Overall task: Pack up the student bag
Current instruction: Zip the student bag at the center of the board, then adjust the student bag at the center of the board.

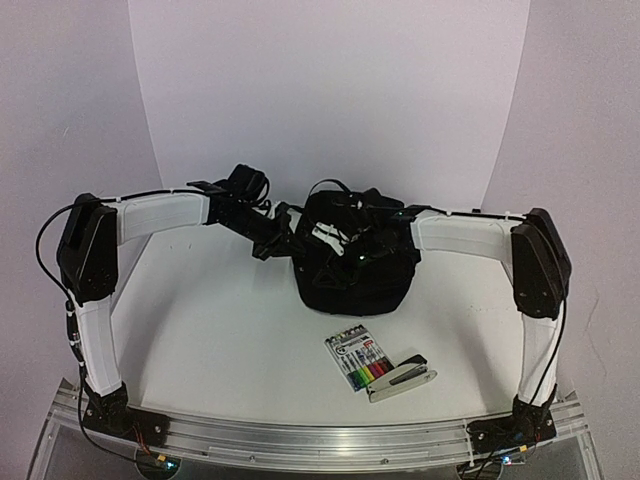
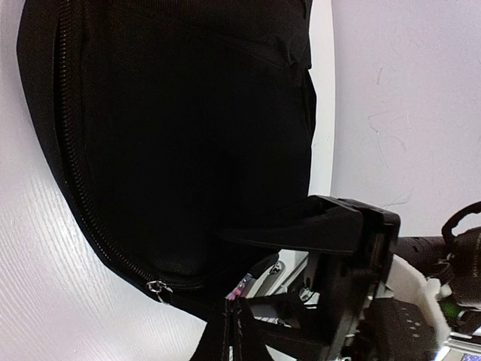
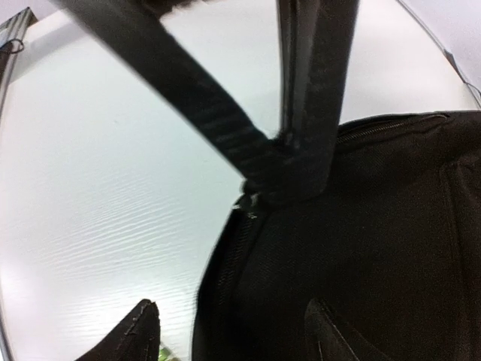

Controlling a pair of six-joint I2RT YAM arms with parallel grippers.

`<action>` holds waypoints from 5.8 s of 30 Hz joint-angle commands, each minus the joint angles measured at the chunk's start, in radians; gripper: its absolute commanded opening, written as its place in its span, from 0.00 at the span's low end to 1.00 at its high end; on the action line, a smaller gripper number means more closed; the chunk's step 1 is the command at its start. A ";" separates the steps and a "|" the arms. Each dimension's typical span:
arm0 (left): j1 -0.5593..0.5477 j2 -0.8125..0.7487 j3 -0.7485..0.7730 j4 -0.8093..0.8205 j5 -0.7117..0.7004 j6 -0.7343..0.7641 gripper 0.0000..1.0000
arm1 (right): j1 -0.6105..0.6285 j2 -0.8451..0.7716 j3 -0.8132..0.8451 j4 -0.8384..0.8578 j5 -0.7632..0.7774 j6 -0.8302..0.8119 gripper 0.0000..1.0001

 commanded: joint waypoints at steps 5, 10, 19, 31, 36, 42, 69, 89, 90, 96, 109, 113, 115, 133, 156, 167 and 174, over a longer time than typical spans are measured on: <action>0.033 -0.049 -0.010 0.006 -0.065 -0.004 0.00 | 0.003 -0.041 -0.036 0.041 0.034 0.014 0.00; 0.065 0.032 0.101 -0.079 -0.144 0.046 0.00 | 0.003 -0.161 -0.170 0.034 0.046 -0.047 0.00; 0.118 0.214 0.339 -0.116 -0.182 0.091 0.00 | 0.005 -0.318 -0.446 0.018 0.109 -0.209 0.00; 0.229 0.361 0.554 -0.123 -0.188 0.076 0.00 | 0.005 -0.371 -0.484 0.002 0.076 -0.173 0.00; 0.257 0.359 0.576 -0.126 -0.177 0.079 0.00 | 0.050 -0.242 -0.288 0.009 0.029 -0.086 0.00; 0.259 0.314 0.560 -0.183 -0.167 0.100 0.23 | 0.145 -0.030 0.063 0.023 -0.031 0.078 0.14; 0.026 -0.047 -0.165 0.045 -0.123 -0.104 0.87 | -0.405 0.479 0.770 -0.049 0.114 0.314 0.98; 0.256 0.337 0.252 0.111 -0.071 -0.082 0.14 | -0.446 0.174 0.119 -0.133 -0.294 0.456 0.86; 0.271 0.373 0.319 0.087 -0.067 -0.072 0.14 | -0.438 0.146 0.066 -0.132 -0.322 0.483 0.86; 0.325 0.538 0.719 -0.105 -0.066 -0.007 0.45 | -0.314 -0.054 -0.129 -0.133 -0.359 0.458 0.90; 0.325 0.013 0.036 -0.075 -0.138 0.068 0.73 | -0.337 -0.033 0.138 -0.181 -0.156 0.249 0.95; 0.307 -0.066 -0.123 -0.034 -0.142 0.035 0.76 | -0.330 0.068 0.219 -0.183 -0.103 0.238 0.94; 0.289 -0.063 -0.145 -0.038 -0.149 0.030 0.76 | -0.325 0.095 0.218 -0.186 -0.082 0.217 0.94; 0.196 0.205 0.092 -0.011 -0.093 0.028 0.46 | -0.307 -0.172 -0.314 -0.218 -0.106 0.151 0.80; 0.179 0.229 0.148 -0.018 -0.078 0.038 0.39 | -0.142 0.005 0.139 -0.242 -0.087 0.151 0.68; 0.179 0.235 0.163 -0.028 -0.079 0.043 0.37 | -0.133 0.066 0.114 -0.242 -0.006 0.123 0.49; 0.179 0.219 0.162 -0.042 -0.090 0.052 0.36 | -0.133 0.066 0.143 -0.242 0.016 0.107 0.18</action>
